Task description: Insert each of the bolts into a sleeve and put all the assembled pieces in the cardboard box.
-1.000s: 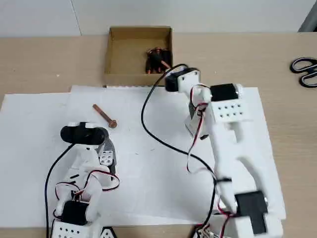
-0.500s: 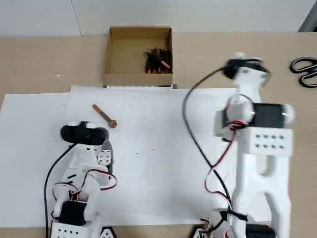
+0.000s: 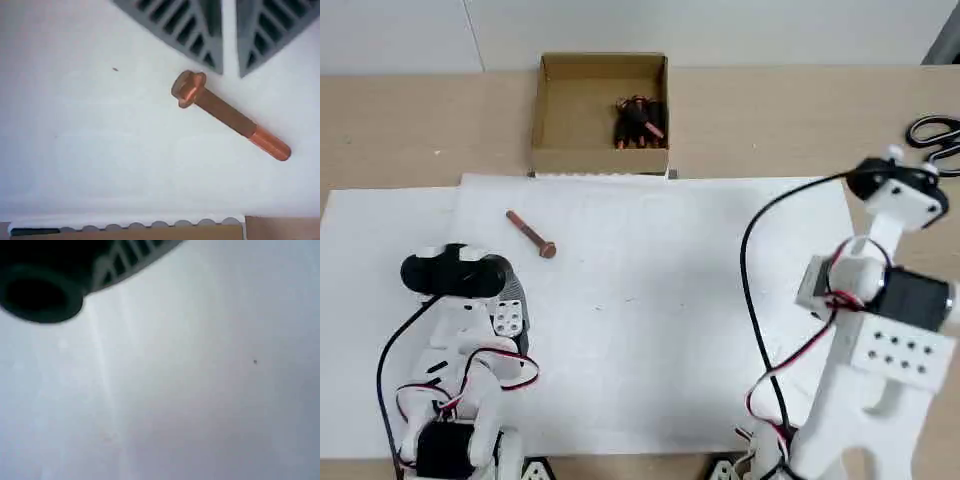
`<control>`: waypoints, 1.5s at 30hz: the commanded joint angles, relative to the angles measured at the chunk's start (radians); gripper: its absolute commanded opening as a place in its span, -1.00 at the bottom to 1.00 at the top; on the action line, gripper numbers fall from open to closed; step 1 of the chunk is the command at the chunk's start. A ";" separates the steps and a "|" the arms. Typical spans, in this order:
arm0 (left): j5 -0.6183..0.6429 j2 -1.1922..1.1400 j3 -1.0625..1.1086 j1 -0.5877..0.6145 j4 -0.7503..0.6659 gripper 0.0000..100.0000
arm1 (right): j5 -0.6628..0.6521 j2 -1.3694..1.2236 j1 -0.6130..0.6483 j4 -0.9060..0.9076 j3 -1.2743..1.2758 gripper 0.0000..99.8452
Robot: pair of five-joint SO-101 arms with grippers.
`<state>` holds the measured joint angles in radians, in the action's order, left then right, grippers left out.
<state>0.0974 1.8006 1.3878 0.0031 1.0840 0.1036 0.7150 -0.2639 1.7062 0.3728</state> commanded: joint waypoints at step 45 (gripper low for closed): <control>0.523 -2.018 -1.618 0.029 0.534 -0.99 | -0.089 0.291 -0.248 -0.025 0.158 -0.99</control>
<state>0.6099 -0.1788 -0.1864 0.0292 1.6471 0.0192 0.9943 -0.5033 1.6970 0.5340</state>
